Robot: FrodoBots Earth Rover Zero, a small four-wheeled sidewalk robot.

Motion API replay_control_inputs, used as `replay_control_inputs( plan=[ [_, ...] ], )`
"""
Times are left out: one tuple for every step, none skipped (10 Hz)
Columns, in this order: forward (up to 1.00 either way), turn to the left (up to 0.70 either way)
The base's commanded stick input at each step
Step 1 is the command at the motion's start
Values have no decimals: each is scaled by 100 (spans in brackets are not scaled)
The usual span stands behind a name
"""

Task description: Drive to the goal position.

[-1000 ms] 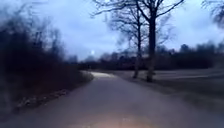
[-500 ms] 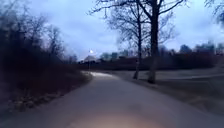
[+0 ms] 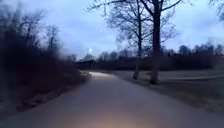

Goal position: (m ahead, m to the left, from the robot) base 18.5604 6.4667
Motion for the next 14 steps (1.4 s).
replay_control_inputs(
  plan=[
    [100, 0],
    [100, 0],
    [100, 0],
    [100, 1],
    [100, 7],
    [100, 6],
    [100, 0],
    [100, 0],
    [100, 40],
    [100, 40],
    [100, 10],
    [100, 0],
    [100, 0],
    [100, 0]
  ],
)
